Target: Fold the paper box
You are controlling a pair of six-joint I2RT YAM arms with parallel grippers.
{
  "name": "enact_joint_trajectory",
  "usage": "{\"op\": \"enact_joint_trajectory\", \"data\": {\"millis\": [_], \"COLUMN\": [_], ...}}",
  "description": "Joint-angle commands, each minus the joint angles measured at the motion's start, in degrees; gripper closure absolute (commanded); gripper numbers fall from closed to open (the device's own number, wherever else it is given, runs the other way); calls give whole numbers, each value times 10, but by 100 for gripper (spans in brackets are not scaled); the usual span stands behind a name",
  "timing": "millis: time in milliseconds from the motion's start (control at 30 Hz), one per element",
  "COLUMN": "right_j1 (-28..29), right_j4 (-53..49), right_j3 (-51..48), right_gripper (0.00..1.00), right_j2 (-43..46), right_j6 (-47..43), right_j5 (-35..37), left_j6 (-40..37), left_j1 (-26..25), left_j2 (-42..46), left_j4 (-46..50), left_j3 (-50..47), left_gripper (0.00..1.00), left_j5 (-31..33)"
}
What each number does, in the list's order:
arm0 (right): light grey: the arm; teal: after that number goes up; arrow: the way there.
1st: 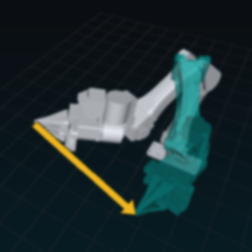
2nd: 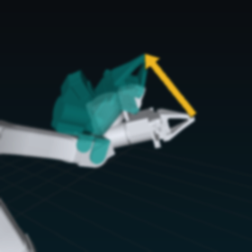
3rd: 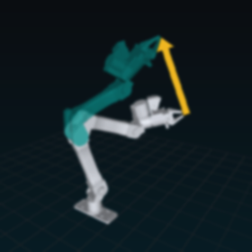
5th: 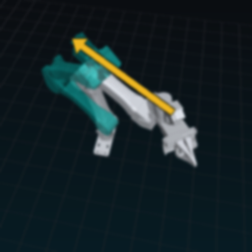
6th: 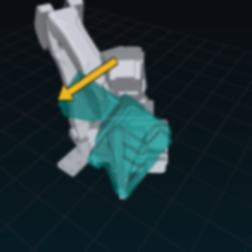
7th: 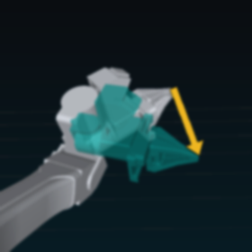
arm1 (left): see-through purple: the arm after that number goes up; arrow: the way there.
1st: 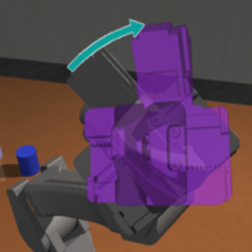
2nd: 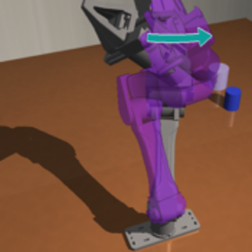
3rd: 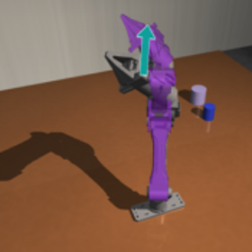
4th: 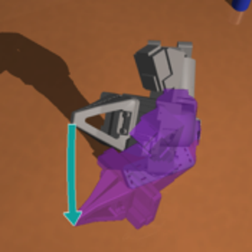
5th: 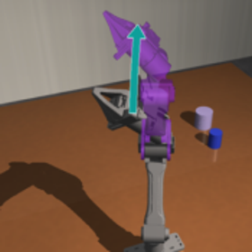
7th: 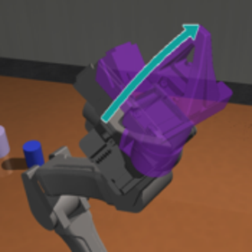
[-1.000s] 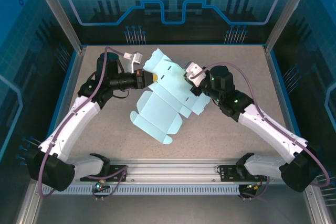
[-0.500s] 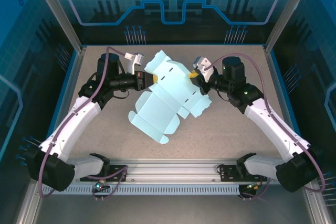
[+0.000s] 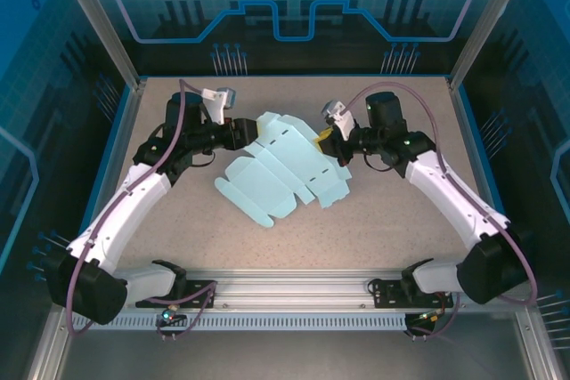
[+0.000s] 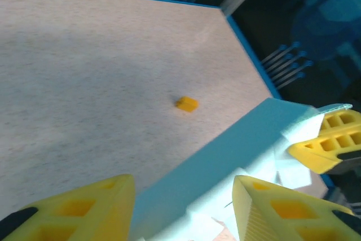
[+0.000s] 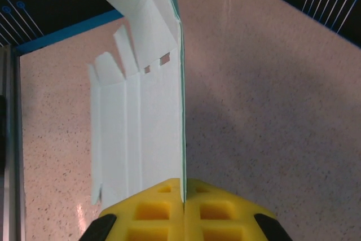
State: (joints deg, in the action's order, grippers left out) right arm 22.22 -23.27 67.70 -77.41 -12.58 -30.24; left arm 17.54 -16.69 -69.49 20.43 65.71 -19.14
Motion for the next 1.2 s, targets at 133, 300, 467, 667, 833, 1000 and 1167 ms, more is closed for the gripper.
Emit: {"op": "enact_joint_trajectory", "data": {"millis": [133,300,467,667,833,1000,1167], "right_j1": [-27,-30,-24,-20,-21,-22,-24], "right_j4": [-102,-116,-135,-140,-139,-134,-129], "right_j3": [57,74,95,115,129,134,139], "right_gripper": [100,100,100,100,100,100,100], "right_j2": [-98,-147,-192,-233,-260,-285,-306], "right_j6": [58,95,104,102,98,95,94], "right_j5": [-9,59,119,148,153,156,150], "left_j6": [-3,39,74,116,113,102,88], "left_j1": [3,-35,-99,-162,-198,-205,-205], "left_j2": [27,54,50,-52,-143,-211,-260], "left_j4": [34,-8,-87,-190,-258,-301,-312], "left_j3": [-48,-111,-180,-219,-213,-200,-185], "left_gripper": [48,49,49,49,51,53,54], "left_j5": [72,71,96,92,102,97,104]}}
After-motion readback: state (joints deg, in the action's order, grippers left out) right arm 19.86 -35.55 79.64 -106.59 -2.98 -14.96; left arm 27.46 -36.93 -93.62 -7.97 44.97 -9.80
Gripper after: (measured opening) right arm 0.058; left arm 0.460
